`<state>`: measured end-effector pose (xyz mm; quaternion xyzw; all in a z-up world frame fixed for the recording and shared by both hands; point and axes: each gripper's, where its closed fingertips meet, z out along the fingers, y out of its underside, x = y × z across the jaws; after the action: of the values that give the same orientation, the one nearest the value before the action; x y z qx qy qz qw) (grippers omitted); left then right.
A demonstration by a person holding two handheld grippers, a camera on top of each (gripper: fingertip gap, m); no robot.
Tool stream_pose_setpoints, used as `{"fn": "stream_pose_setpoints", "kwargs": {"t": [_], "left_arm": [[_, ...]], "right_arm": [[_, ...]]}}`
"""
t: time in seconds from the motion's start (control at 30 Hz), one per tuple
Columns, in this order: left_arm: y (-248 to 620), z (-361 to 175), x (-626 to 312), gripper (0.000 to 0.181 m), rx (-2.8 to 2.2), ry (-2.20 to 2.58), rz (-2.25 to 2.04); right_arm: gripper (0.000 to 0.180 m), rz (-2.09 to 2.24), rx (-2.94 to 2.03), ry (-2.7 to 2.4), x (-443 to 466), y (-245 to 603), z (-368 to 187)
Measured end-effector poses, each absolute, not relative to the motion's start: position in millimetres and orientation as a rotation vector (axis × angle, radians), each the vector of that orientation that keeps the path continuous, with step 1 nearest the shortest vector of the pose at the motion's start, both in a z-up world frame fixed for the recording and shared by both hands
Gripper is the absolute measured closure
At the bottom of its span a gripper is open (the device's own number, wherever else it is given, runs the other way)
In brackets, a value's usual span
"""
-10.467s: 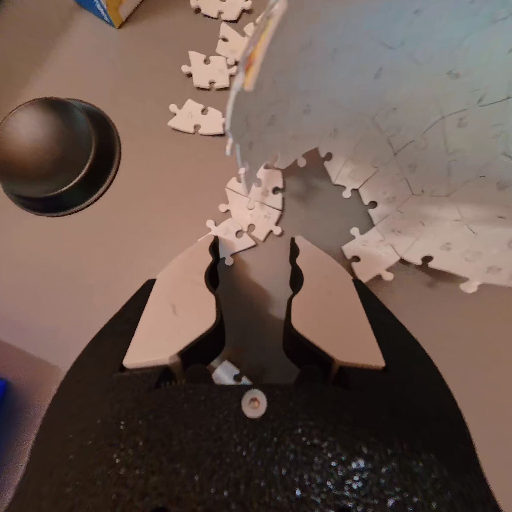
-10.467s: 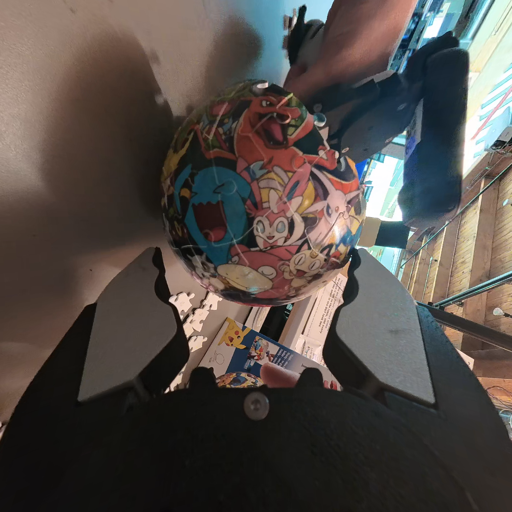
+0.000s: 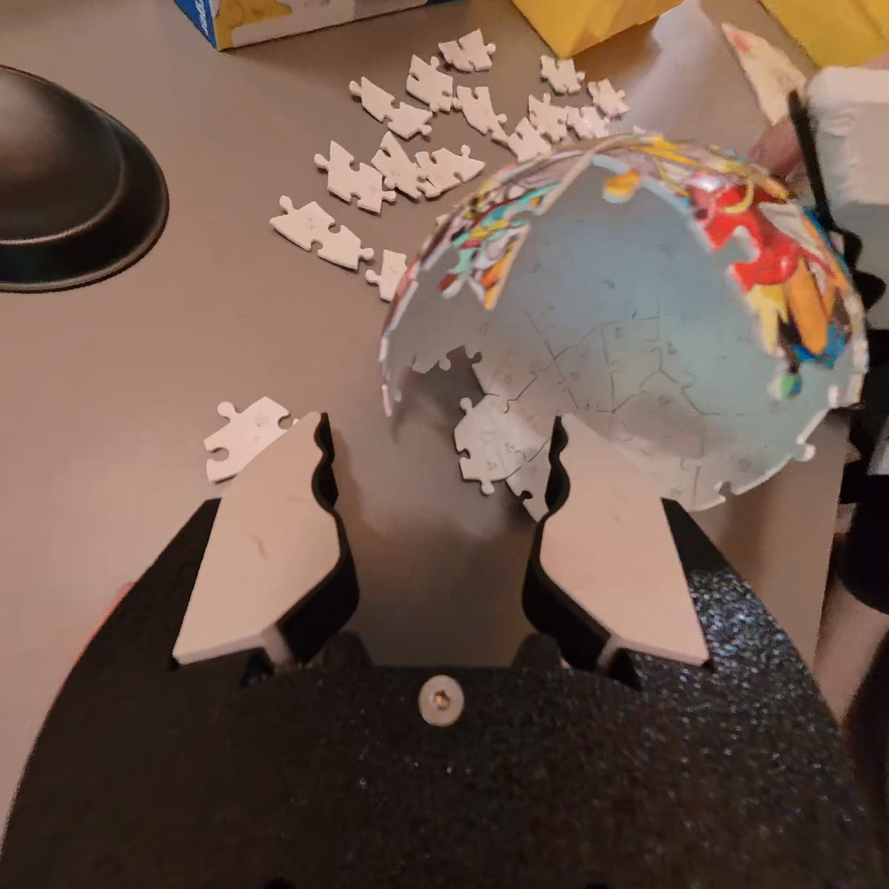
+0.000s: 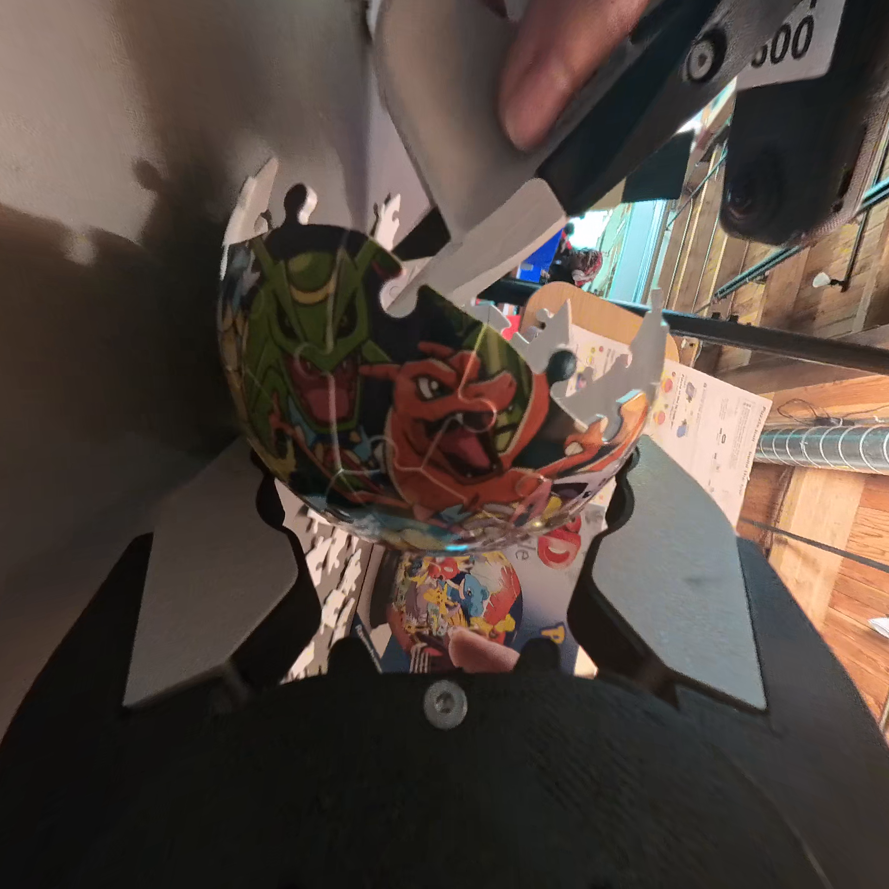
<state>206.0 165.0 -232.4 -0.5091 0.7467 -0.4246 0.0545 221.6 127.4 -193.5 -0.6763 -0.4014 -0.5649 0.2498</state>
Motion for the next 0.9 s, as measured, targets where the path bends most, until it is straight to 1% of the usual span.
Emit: {"fn": "stream_pose_setpoints", "kwargs": {"t": [0.23, 0.53, 0.7, 0.77, 0.87, 0.9], "left_arm": [[167, -213, 210, 0.101, -1.692, 2.148, -1.557], [143, -218, 212, 0.106, -1.841, 2.269, -1.544], [131, -222, 216, 0.101, -1.854, 2.327, -1.492], [130, -225, 219, 0.101, -1.855, 2.333, -1.459], [129, -226, 221, 0.098, -1.846, 2.327, -1.429], [128, -226, 221, 0.098, -1.84, 2.322, -1.432]], "right_arm": [[0.048, -1.605, -1.881, -0.94, 227, 110, -192], [0.048, -1.642, -1.946, -0.731, 232, 84, -191], [0.049, -1.483, -2.003, -0.797, 232, 83, -194], [0.053, -1.416, -2.044, -0.883, 232, 82, -199], [0.049, -1.369, -2.102, -0.979, 235, 75, -200], [0.051, -1.35, -2.116, -0.989, 235, 72, -199]]}}
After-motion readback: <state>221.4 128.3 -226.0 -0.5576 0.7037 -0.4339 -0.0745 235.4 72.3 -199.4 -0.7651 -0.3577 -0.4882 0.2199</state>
